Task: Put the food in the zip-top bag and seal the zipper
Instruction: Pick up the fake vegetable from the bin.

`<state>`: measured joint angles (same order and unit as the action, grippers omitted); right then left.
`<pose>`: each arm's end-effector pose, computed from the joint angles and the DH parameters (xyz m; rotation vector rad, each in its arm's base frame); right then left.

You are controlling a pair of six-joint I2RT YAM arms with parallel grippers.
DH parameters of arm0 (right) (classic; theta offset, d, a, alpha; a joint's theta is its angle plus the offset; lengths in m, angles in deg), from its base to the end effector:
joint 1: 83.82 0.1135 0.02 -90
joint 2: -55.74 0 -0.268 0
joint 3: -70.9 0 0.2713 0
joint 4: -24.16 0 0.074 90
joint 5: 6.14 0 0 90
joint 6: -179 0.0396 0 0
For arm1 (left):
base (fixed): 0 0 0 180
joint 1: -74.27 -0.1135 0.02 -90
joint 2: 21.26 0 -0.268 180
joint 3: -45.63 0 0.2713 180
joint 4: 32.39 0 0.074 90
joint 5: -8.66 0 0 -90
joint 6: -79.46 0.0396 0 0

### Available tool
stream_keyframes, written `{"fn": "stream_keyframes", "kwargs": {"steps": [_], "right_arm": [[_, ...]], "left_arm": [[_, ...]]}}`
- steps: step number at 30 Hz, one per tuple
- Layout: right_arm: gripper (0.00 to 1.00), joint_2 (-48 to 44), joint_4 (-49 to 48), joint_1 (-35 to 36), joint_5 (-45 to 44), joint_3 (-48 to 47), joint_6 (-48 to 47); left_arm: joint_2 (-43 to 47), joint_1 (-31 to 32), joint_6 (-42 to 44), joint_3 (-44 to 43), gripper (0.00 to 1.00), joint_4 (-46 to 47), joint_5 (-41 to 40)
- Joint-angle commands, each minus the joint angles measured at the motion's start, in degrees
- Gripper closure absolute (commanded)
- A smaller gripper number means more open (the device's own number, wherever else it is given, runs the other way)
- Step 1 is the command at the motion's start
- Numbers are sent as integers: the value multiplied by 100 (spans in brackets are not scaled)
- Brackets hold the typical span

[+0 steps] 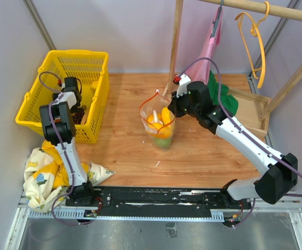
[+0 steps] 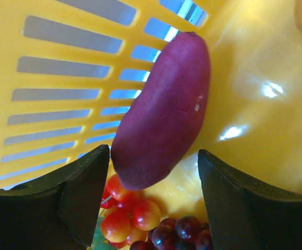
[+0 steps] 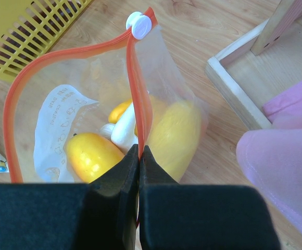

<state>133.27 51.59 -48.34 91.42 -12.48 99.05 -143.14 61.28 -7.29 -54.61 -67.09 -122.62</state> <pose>0.2717 0.2000 0.3612 -0.5276 1.9301 0.6476 0.4533 0.1314 0.1547 -0.4914 2.4437 1.0293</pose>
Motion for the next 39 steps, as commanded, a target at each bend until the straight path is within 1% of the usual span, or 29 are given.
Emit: {"fn": "stream_keyframes", "kwargs": {"steps": [1,4,9,12,18,26,39], "right_arm": [[99,37,-130,-50,100,20,-64],[99,45,-132,-58,92,20,-64],[99,43,-130,-60,86,29,-64],[99,43,-138,-63,93,27,-56],[99,27,-139,-67,63,24,-64],[99,-57,-114,-68,50,17,-68],[99,-132,-116,-63,105,16,-49]], "left_arm": [[-268,-104,-21,-244,28,-33,121],[-473,-116,-154,-370,34,-233,389],[-499,-115,-236,-526,53,-413,689],[-347,-108,-282,-535,61,-456,807],[148,-82,-507,-534,71,-573,1315],[1088,-55,-887,-518,74,-623,2035],[3019,-55,-1648,-201,78,-666,3852]]}}
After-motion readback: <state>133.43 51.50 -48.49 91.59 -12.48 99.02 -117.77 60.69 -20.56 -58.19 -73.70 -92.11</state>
